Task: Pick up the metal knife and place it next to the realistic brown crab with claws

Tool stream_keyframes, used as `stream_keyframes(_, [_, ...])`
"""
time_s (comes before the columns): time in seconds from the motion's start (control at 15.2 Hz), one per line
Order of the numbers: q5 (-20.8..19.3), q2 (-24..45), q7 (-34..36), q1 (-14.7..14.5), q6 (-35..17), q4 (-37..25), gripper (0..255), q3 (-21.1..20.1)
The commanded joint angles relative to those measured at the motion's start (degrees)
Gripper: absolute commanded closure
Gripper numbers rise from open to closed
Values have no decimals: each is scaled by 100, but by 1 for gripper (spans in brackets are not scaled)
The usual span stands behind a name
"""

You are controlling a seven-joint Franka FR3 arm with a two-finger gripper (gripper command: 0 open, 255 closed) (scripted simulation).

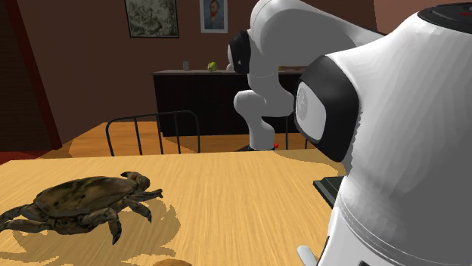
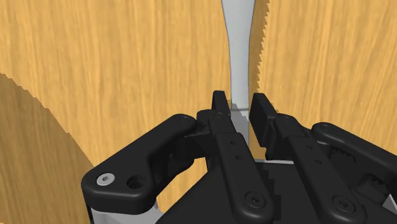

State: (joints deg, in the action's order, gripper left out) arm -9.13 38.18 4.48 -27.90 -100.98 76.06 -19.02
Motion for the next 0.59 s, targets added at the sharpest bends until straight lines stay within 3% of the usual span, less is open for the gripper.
stream_keyframes(0.0, [14, -27, -8, -5, 111, -71, 255, -10])
stream_keyframes(0.53, [57, -157, -26, -30, 646, -484, 255, -39])
